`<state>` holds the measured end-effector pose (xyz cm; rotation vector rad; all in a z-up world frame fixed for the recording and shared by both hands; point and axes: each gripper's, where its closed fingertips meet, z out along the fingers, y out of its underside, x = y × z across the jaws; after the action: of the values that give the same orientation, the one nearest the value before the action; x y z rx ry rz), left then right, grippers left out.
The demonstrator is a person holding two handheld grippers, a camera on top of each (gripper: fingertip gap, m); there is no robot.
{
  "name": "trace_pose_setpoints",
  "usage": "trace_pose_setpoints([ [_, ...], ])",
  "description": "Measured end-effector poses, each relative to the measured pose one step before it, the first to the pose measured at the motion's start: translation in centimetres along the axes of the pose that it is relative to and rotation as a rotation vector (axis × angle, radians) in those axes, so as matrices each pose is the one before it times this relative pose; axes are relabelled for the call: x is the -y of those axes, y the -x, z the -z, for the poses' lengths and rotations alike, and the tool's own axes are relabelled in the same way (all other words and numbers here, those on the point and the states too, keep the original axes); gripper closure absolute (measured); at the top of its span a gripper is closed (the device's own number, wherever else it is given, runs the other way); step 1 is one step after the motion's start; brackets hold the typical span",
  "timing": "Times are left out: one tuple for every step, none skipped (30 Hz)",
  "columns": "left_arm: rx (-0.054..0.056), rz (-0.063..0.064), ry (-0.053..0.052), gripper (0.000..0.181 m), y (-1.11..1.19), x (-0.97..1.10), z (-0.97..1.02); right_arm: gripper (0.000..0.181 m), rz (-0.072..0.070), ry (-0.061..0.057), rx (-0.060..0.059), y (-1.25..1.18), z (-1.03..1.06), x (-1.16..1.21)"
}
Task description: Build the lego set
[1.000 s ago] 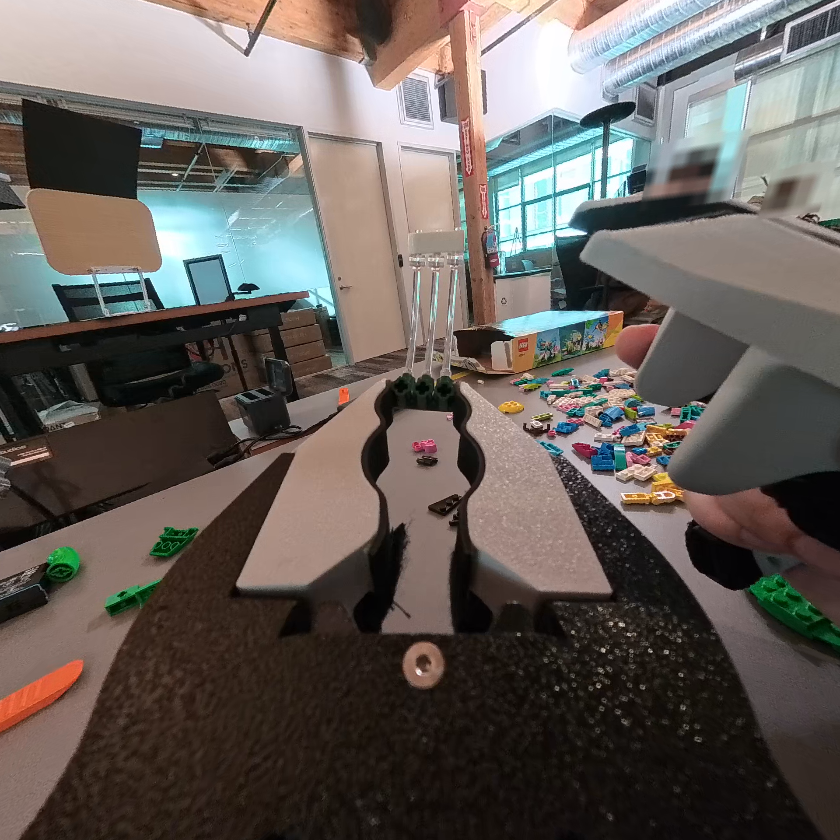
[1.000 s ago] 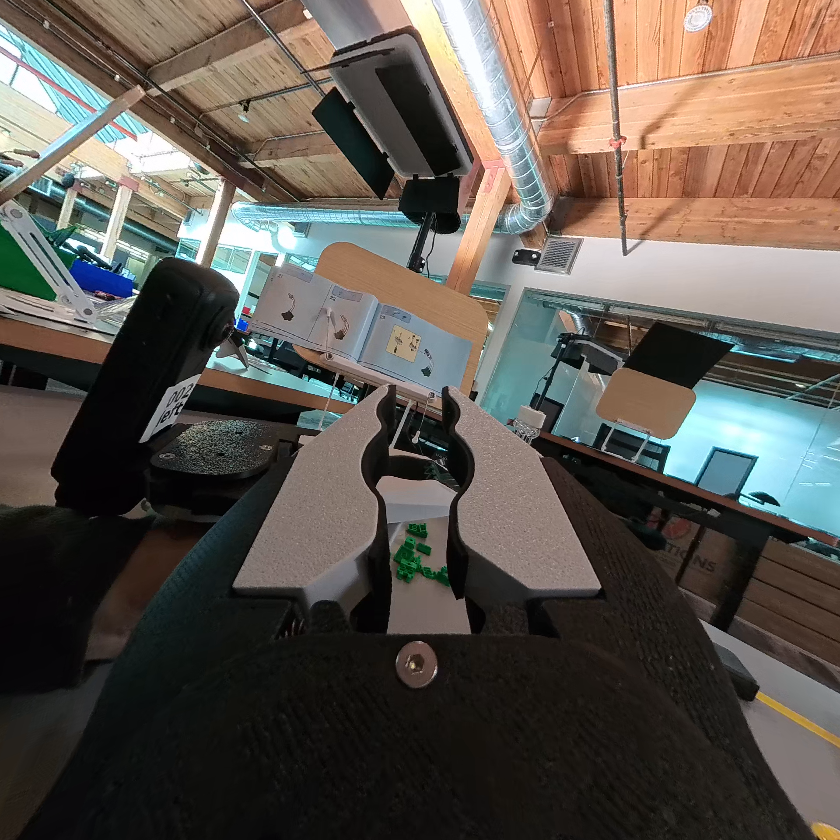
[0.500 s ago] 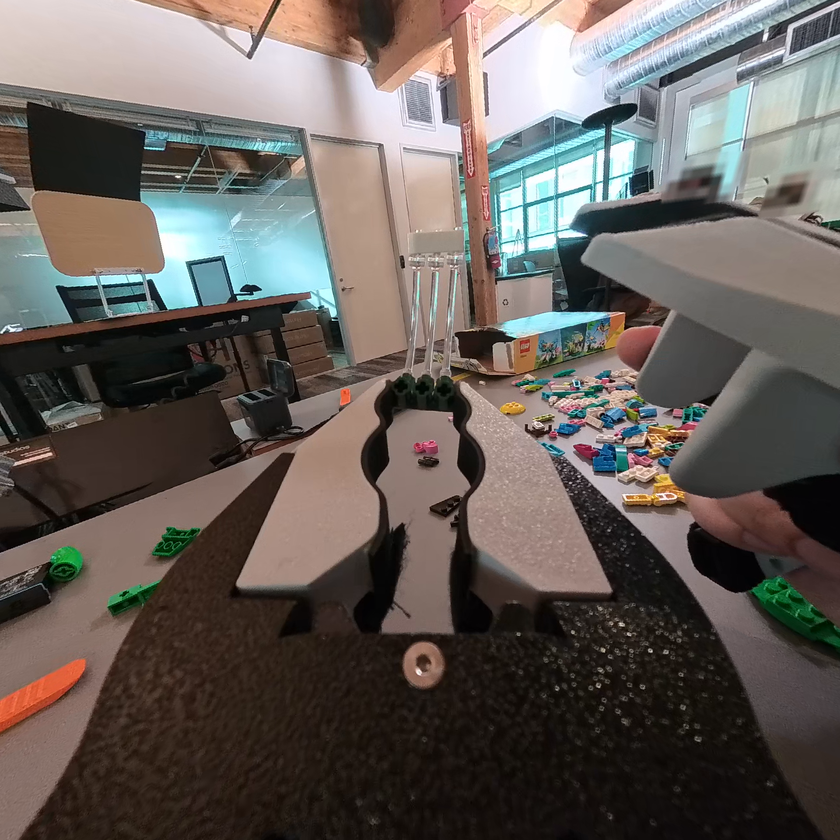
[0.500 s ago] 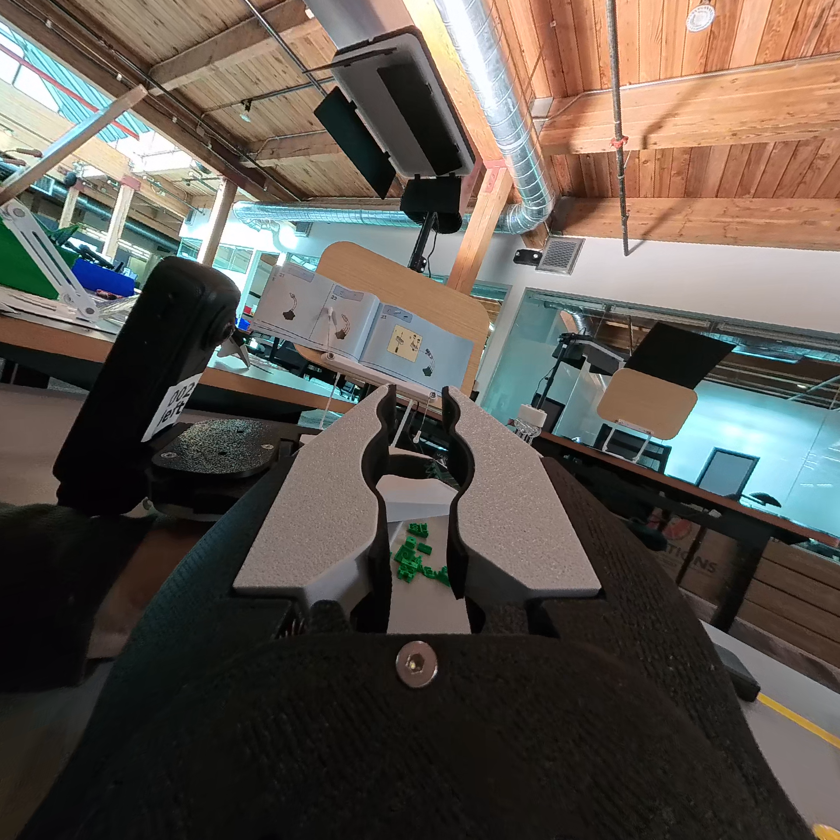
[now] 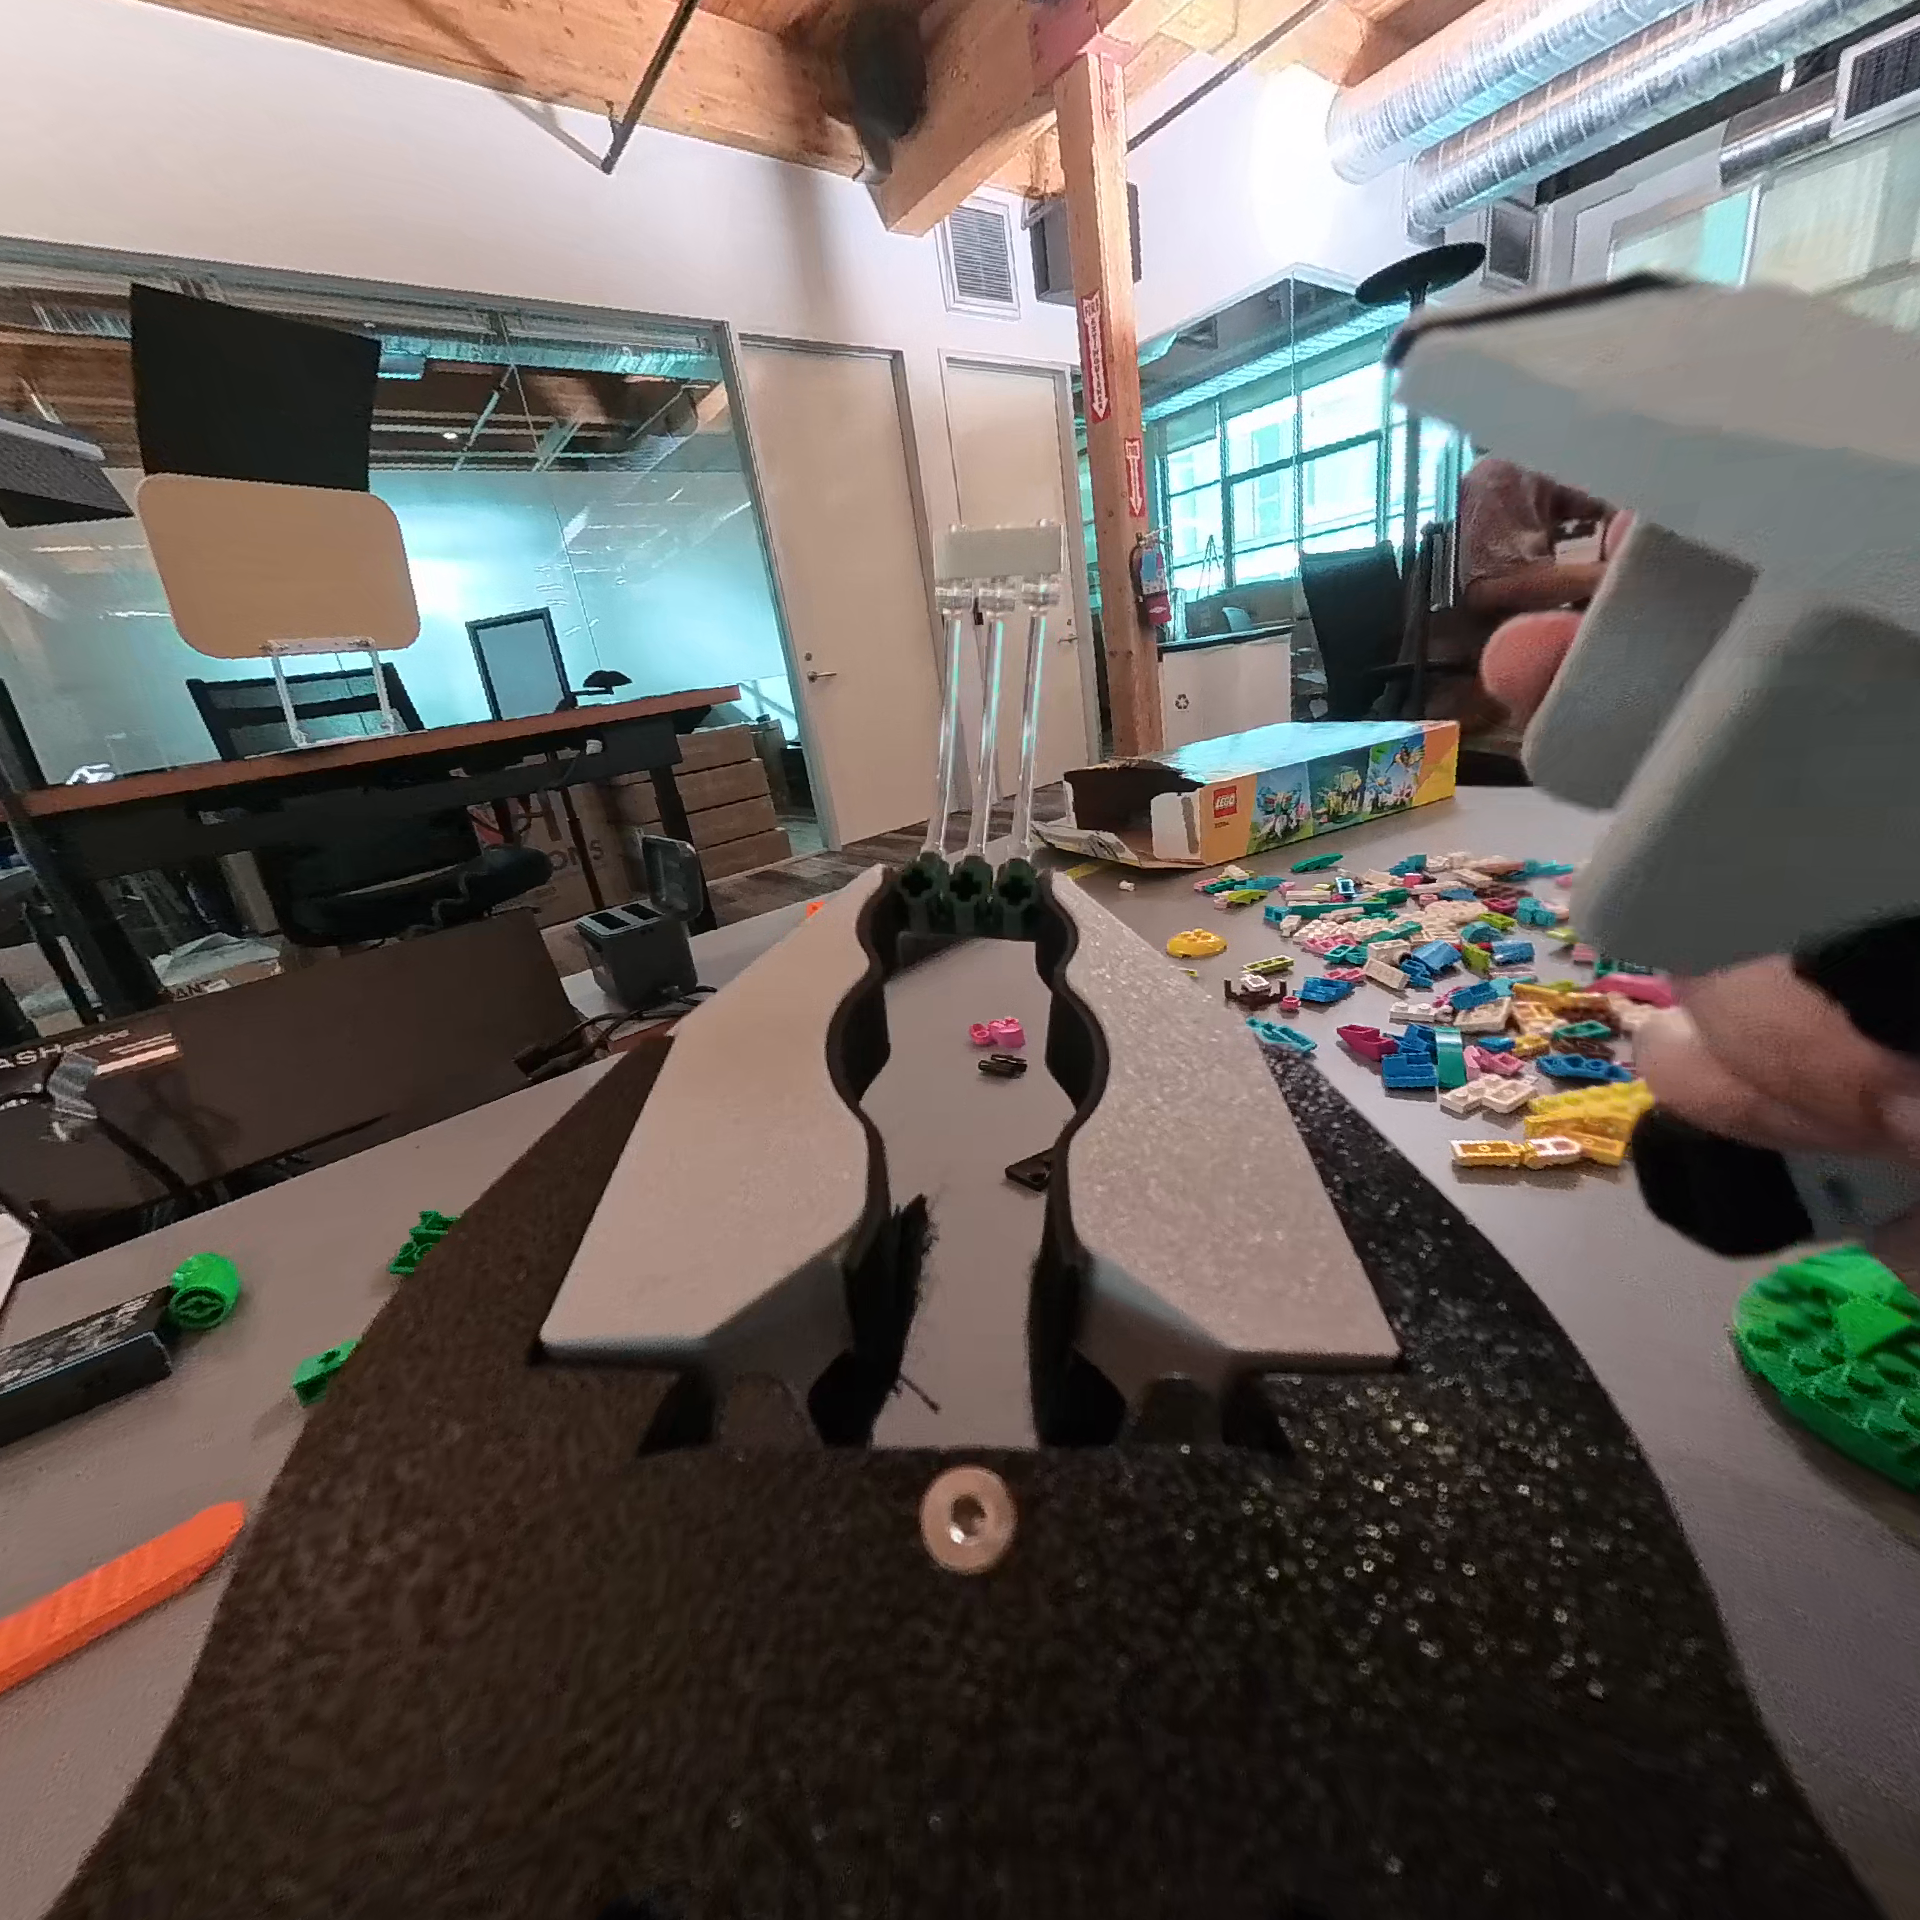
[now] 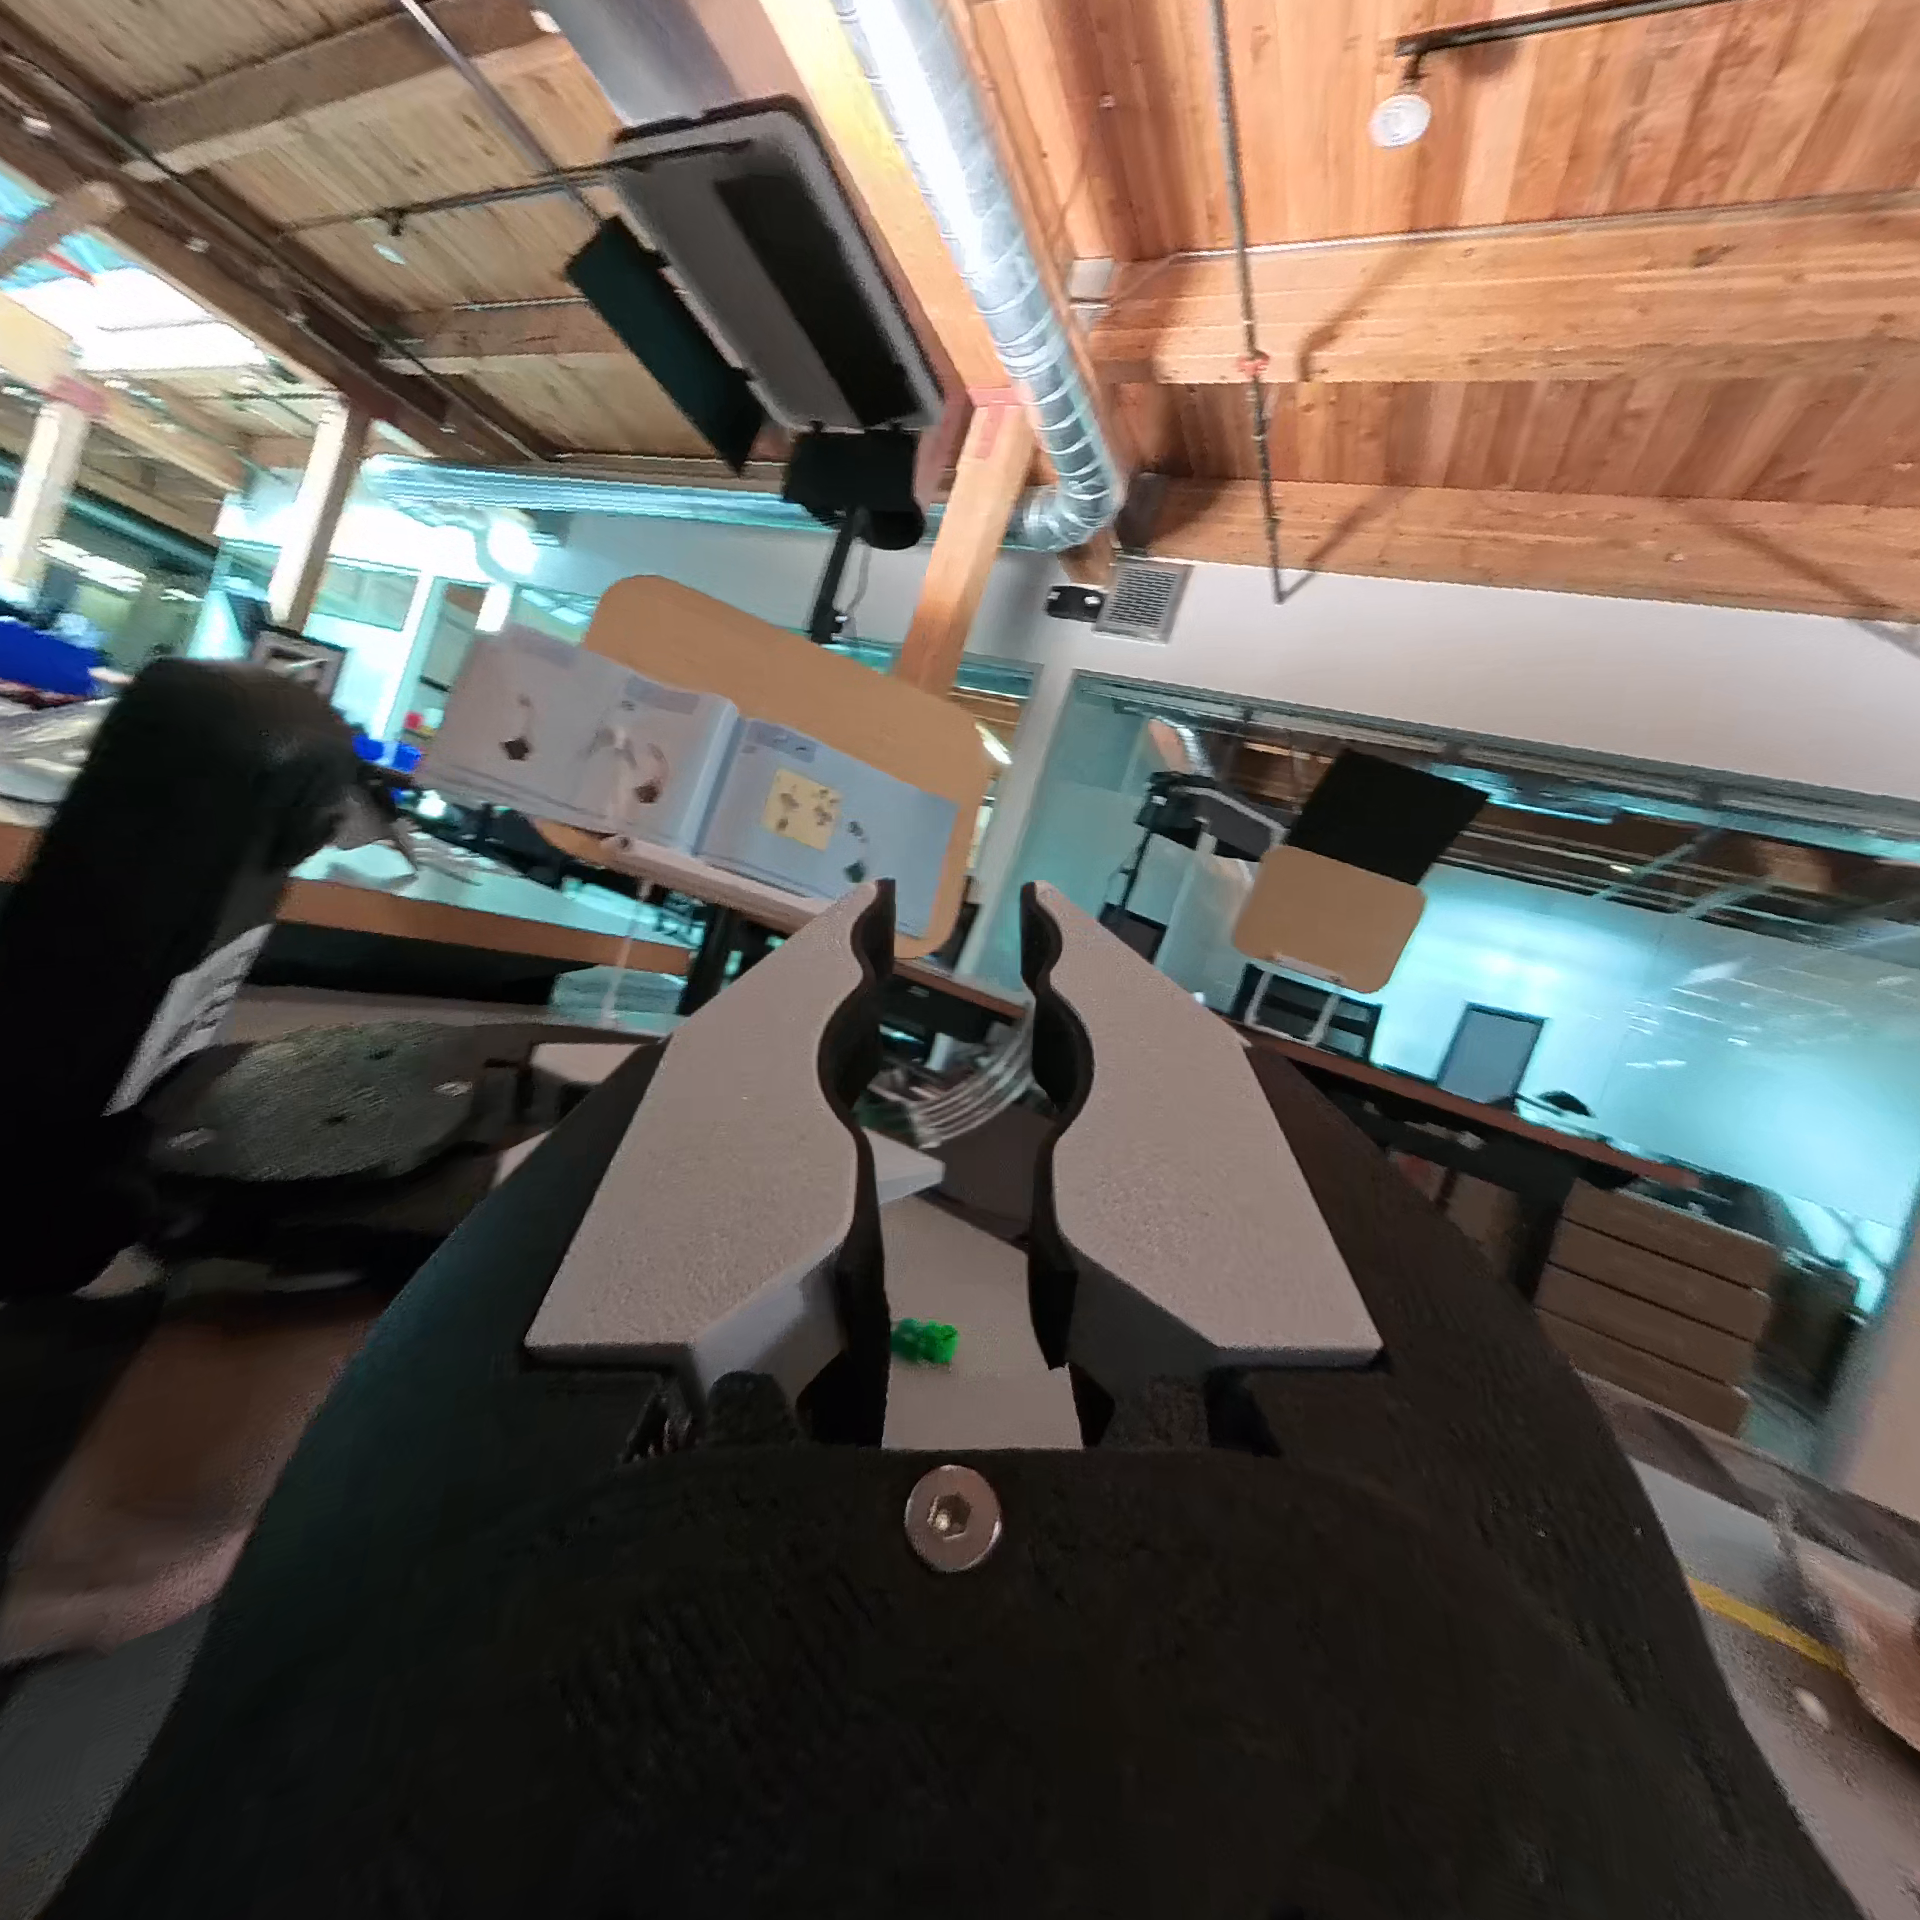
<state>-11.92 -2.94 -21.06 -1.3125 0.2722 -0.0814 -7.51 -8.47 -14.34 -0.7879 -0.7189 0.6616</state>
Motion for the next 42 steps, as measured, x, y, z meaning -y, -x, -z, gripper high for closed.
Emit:
trace_pose_setpoints([
  [0.0002,-0.0127,0.0019,0.158,-0.046,0.001,-0.004,0.158,-0.0114,0.0019,-0.0315,-0.935,0.007,0.11],
  [-0.0003,-0.0161,-0.0012,0.158,-0.097,0.054,0.0,0.159,-0.0425,-0.0056,-0.0208,-0.859,0.041,0.189],
  [-0.0028,-0.0182,-0.0039,0.158,-0.166,0.114,0.018,0.158,-0.0421,-0.0101,-0.0044,-0.572,0.071,0.24],
  [-0.0028,-0.0198,-0.0048,0.158,-0.204,0.131,0.01,0.157,-0.0066,0.0009,-0.0116,-0.498,0.037,0.079],
  [0.0024,-0.0217,-0.0026,0.158,-0.165,0.088,-0.011,0.158,0.0238,0.0107,-0.0199,-0.455,-0.035,-0.086],
  [0.0009,-0.0241,-0.0008,0.158,-0.175,0.057,-0.017,0.158,0.0283,0.0128,-0.0129,-0.237,-0.075,-0.135],
  [-0.0046,-0.0228,-0.0042,0.158,-0.247,0.117,-0.008,0.158,0.0192,0.0135,-0.0072,-0.127,-0.069,-0.152],
  [-0.0064,-0.0212,-0.0072,0.158,-0.261,0.185,0.021,0.157,0.0127,0.0219,0.0028,-0.013,-0.138,-0.318],
  [-0.0099,-0.023,-0.007,0.158,-0.302,0.187,0.009,0.156,0.0058,0.0324,0.0028,-0.073,-0.193,-0.529],
  [-0.0127,-0.0242,-0.0066,0.158,-0.358,0.18,0.016,0.157,-0.0008,0.0337,0.0037,-0.145,-0.182,-0.572],
  [-0.0131,-0.0221,-0.0059,0.158,-0.368,0.16,0.003,0.158,-0.0024,0.0251,0.0058,-0.145,-0.122,-0.433],
  [-0.0108,-0.0185,-0.0054,0.158,-0.335,0.14,0.004,0.158,-0.0015,0.0124,0.0029,-0.189,-0.044,-0.212],
  [-0.0083,-0.0146,-0.004,0.158,-0.271,0.109,-0.005,0.159,-0.0026,0.0053,0.0113,-0.019,-0.008,-0.082],
  [-0.0057,-0.0095,-0.0025,0.158,-0.193,0.076,-0.007,0.16,-0.0099,0.0115,0.01,0.008,-0.045,-0.173],
  [-0.0043,-0.0036,-0.0019,0.158,-0.122,0.05,0.002,0.159,-0.0137,0.0148,0.007,-0.003,-0.062,-0.242],
  [-0.0028,0.0,-0.0013,0.158,-0.054,0.017,-0.001,0.16,-0.0154,0.0071,0.0065,-0.009,-0.028,-0.153],
  [-0.0015,0.0007,0.0001,0.158,-0.006,-0.012,-0.001,0.162,-0.0132,-0.0004,0.0011,-0.085,0.02,-0.033],
  [-0.0013,0.0003,-0.0001,0.158,0.019,-0.019,-0.006,0.163,-0.0077,-0.0039,0.0006,-0.075,0.036,0.036],
  [0.0012,0.0015,-0.0016,0.158,0.052,0.018,0.012,0.164,-0.0059,-0.0009,0.0042,-0.02,0.016,0.015],
  [0.0031,0.0007,-0.0025,0.158,0.085,0.047,0.021,0.168,-0.0038,0.002,0.0097,0.081,0.025,-0.009],
  [-0.0013,-0.0018,-0.0011,0.158,0.004,0.028,0.011,0.172,0.0018,0.0035,0.0133,0.145,0.032,0.002],
  [-0.0032,-0.0017,-0.0034,0.158,-0.055,0.056,0.012,0.173,0.0026,0.0018,0.0104,0.107,0.007,0.054],
  [-0.0019,-0.0001,-0.0018,0.158,-0.03,0.033,0.006,0.174,-0.0027,0.0042,0.0065,0.039,0.0,0.023],
  [-0.0012,-0.0011,-0.0003,0.158,-0.02,0.011,0.004,0.175,-0.0068,0.0003,0.0019,-0.029,0.024,0.079],
  [-0.0008,-0.0023,0.0022,0.158,0.002,-0.039,-0.015,0.175,-0.0034,-0.0063,-0.0002,-0.05,0.05,0.172],
  [-0.0013,0.0002,0.0081,0.158,0.023,-0.132,-0.014,0.175,0.005,-0.017,-0.0079,-0.165,0.136,0.33],
  [0.002,0.0047,0.0167,0.158,0.082,-0.268,-0.056,0.175,0.0088,-0.0166,-0.009,-0.205,0.135,0.351],
  [0.0049,0.008,0.0196,0.158,0.161,-0.342,-0.061,0.175,0.005,-0.012,-0.0085,-0.235,0.114,0.265],
  [-0.0012,0.011,0.0202,0.158,0.097,-0.369,-0.073,0.175,0.0017,-0.0157,-0.0142,-0.308,0.134,0.291],
  [-0.0062,0.0156,0.036,0.158,0.057,-0.617,-0.146,0.175,0.0034,-0.0129,-0.0161,-0.352,0.13,0.234],
  [-0.0076,0.0159,0.0511,0.158,0.058,-0.856,-0.205,0.175,0.005,-0.001,-0.0146,-0.333,0.038,0.012],
  [-0.0126,0.0146,0.0544,0.158,0.028,-0.89,-0.215,0.175,0.0034,0.0092,-0.0118,-0.282,-0.032,-0.199],
  [-0.0371,0.016,0.0722,0.158,-0.274,-1.12,-0.315,0.175,0.0001,0.0157,-0.0124,-0.294,-0.066,-0.331],
  [-0.0395,0.0204,0.0956,0.158,-0.308,-1.483,-0.378,0.175,-0.0024,0.0182,-0.01,-0.254,-0.084,-0.394],
  [-0.0497,0.0208,0.0933,0.158,-0.448,-1.452,-0.359,0.175,-0.0026,0.0163,-0.0109,-0.276,-0.074,-0.353],
  [-0.0671,0.0175,0.0849,0.158,-0.681,-1.32,-0.327,0.175,-0.0041,0.012,-0.0113,-0.294,-0.053,-0.272],
  [-0.0541,0.0208,0.0571,0.158,-0.509,-0.753,-0.105,0.175,-0.008,0.0086,-0.0067,-0.216,-0.045,-0.199],
  [-0.0439,0.0154,0.0194,0.158,-0.436,-0.077,0.095,0.175,-0.0113,0.0063,-0.0017,-0.131,-0.037,-0.133],
  [-0.0402,0.0141,0.0297,0.158,-0.426,-0.232,0.1,0.175,-0.012,0.0022,-0.0022,-0.117,0.002,-0.056],
  [-0.0425,0.0122,0.0533,0.158,-0.48,-0.729,-0.052,0.175,-0.0078,-0.0013,-0.0005,-0.071,-0.001,-0.009],
  [-0.0424,0.0029,0.0543,0.158,-0.516,-0.948,-0.169,0.175,-0.0019,0.0006,-0.0007,-0.037,-0.001,-0.028],
  [-0.0382,-0.0013,0.0487,0.158,-0.5,-0.983,-0.241,0.175,0.0014,0.001,-0.0022,-0.054,-0.014,-0.036],
])
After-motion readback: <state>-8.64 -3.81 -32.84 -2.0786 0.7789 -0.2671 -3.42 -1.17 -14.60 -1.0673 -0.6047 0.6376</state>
